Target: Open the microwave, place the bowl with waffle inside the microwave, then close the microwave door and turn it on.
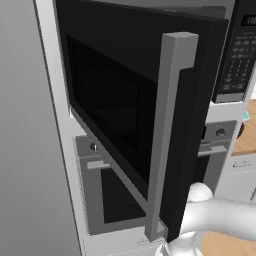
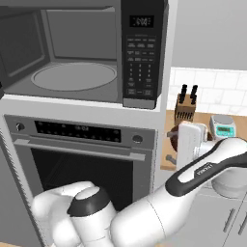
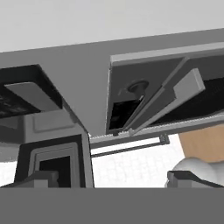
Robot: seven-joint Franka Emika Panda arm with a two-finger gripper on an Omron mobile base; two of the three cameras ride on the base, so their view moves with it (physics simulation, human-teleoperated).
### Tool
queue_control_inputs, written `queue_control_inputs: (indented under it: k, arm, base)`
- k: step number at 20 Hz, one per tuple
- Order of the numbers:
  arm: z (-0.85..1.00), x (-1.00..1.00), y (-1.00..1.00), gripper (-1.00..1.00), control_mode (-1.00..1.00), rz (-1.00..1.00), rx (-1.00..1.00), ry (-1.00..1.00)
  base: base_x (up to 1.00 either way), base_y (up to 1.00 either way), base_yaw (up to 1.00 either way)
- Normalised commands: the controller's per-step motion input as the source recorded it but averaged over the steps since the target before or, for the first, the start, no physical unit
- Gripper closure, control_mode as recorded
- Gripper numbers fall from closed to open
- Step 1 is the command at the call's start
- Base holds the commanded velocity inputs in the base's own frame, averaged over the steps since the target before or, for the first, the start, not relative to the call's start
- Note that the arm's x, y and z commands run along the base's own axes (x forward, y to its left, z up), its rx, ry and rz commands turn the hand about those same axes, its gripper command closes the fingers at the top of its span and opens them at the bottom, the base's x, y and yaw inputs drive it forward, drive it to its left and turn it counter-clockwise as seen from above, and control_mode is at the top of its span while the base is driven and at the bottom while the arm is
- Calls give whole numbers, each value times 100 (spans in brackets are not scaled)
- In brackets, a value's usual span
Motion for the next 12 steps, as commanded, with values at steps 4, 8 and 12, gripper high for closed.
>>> queue_control_inputs:
  k: [4,8,12]
  arm:
    - [-32,0,-5,-100,-100,-1,-5,0]
    - [-29,29,0,-100,-100,-10,-7,2]
    - [-32,26,0,-100,-100,-13,-3,0]
  base:
    - [0,0,0]
    - [0,0,0]
    - [0,0,0]
